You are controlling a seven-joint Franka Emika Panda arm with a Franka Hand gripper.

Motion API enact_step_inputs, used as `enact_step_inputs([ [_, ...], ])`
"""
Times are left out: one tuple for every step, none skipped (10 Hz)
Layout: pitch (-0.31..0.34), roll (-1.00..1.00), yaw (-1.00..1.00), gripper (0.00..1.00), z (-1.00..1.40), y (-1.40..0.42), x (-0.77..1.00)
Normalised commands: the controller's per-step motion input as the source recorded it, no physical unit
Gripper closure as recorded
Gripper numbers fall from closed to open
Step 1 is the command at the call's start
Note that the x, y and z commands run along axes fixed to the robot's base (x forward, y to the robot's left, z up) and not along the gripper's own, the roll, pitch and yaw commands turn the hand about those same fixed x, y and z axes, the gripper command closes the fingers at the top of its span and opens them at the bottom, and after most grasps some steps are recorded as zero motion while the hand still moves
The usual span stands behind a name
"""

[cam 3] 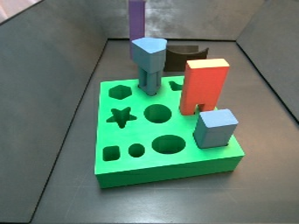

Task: Pick up the arch object. Move up. Place the arch object on the fixture. Regrasp the arch object. Rotate the arch object. Move to above the board. Insert the arch object.
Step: Rotate the arch object.

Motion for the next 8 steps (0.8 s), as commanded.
enact_step_inputs([
  [-0.079,-0.15,-0.04,1.0,-0.82,0.02,0.01],
  [-0.08,-0.15,-0.03,1.0,-0.58,0.02,0.01],
  [-0.08,-0.15,-0.03,1.0,-0.47,0.02,0.01],
  [-0.081,-0.15,-0.03,1.0,-0.24,0.01,0.01],
  [-0.068,-0.16,-0.03,1.0,-0.22,0.01,0.0],
  [-0.065,-0.16,-0.03,1.0,-0.22,0.01,-0.01],
  [-0.064,-0.16,-0.03,1.0,-0.22,0.01,-0.01],
  [-0.067,-0.16,-0.03,1.0,-0.22,0.01,0.0],
])
